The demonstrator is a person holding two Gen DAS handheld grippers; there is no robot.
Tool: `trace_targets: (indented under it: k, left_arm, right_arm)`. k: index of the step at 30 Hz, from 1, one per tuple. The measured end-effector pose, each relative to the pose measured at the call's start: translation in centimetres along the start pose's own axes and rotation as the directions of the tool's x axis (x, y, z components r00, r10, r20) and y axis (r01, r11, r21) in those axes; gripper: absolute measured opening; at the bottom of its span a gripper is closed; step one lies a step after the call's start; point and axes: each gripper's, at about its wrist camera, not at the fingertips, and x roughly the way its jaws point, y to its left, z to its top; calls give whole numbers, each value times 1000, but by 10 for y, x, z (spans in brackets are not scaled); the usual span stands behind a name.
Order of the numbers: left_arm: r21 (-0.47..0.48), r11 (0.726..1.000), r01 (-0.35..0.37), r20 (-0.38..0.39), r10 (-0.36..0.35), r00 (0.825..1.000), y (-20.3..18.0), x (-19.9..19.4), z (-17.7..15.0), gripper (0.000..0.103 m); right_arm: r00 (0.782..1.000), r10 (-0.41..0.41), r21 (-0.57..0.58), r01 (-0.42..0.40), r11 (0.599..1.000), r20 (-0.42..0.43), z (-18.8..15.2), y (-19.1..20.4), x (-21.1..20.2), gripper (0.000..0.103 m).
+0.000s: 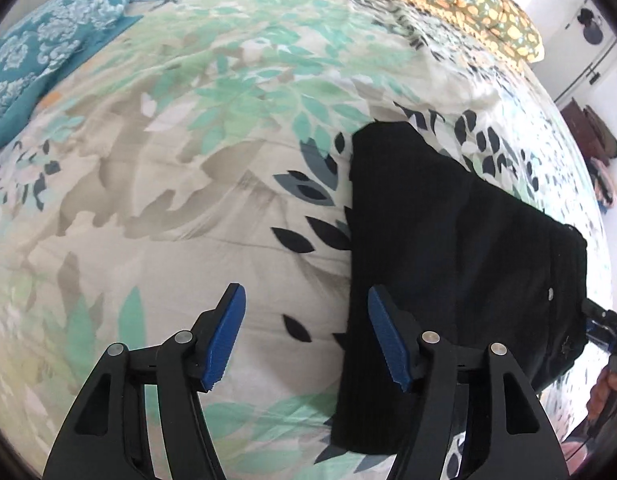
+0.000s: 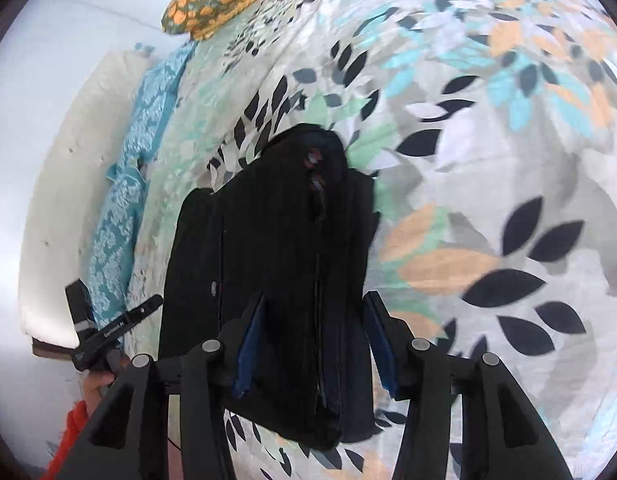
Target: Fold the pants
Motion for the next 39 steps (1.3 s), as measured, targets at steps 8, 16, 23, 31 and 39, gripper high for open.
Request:
trace_targets:
  k: [8,16,23,31,39]
  left_arm:
    - [91,961,-261,476,188,859,-7,-129,-42,100]
    - [79,989,-128,552,63,831,-64,-216,-62,102]
    - [111,990,-86,390,36,920,-74,-173,-153,102]
    - [123,983,-135,302,93,949,-66,-174,-186,101]
    - [192,962,-195,341,121,932,-84,-187,-187,102]
  right_arm:
    - [926,-314,-164,350,922,207,-44,33,-109,103]
    - [718,-405,-255,620,742,565,-117,159,-153,103]
    - [723,-475,-278,655,703,502,-211,164,-98,103]
    - [699,-493,-258,677,689,519,-255,163,-107,103]
    - [709,-470,-308,674,671,526,-267,183,-97,103]
